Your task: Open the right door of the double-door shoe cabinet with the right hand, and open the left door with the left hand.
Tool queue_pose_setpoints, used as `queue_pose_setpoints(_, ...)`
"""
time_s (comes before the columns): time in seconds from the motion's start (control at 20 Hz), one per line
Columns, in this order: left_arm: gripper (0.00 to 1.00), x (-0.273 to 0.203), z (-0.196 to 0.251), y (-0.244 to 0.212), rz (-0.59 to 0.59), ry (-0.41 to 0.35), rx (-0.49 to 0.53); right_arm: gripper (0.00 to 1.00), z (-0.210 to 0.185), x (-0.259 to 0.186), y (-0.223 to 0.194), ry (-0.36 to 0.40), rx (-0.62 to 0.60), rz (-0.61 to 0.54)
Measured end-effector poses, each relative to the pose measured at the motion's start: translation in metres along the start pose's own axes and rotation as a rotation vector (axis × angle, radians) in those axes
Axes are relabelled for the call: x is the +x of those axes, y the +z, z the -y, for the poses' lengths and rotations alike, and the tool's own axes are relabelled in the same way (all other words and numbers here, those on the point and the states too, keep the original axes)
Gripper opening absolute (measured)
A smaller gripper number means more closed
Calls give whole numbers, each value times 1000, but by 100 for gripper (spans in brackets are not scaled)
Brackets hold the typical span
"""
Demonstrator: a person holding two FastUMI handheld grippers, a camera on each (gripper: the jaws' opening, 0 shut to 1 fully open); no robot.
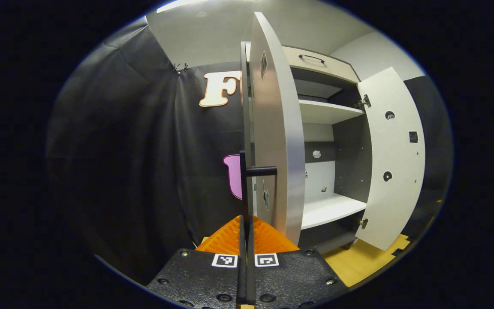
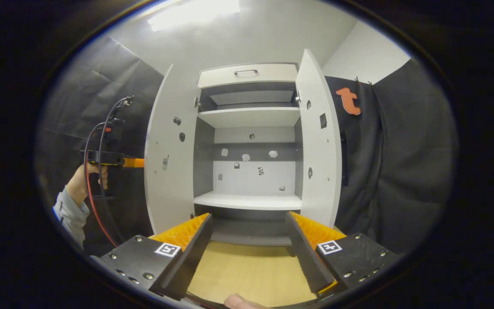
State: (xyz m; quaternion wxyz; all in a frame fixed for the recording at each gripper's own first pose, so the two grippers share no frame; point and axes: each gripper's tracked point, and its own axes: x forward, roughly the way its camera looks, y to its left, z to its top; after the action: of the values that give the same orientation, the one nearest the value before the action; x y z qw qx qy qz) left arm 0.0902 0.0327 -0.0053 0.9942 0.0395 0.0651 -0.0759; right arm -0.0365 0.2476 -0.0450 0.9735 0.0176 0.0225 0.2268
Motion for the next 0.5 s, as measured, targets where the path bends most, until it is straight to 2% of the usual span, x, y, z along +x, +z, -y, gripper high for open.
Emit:
queue_pose_setpoints(0.25,10,-13,-5,1,33,41,-2,97,7,1,0,-11,6,-1)
queue_pose_setpoints(0.5,51,-34,0,9,57,59,-21,97,11,2,-1,-21,6,-4)
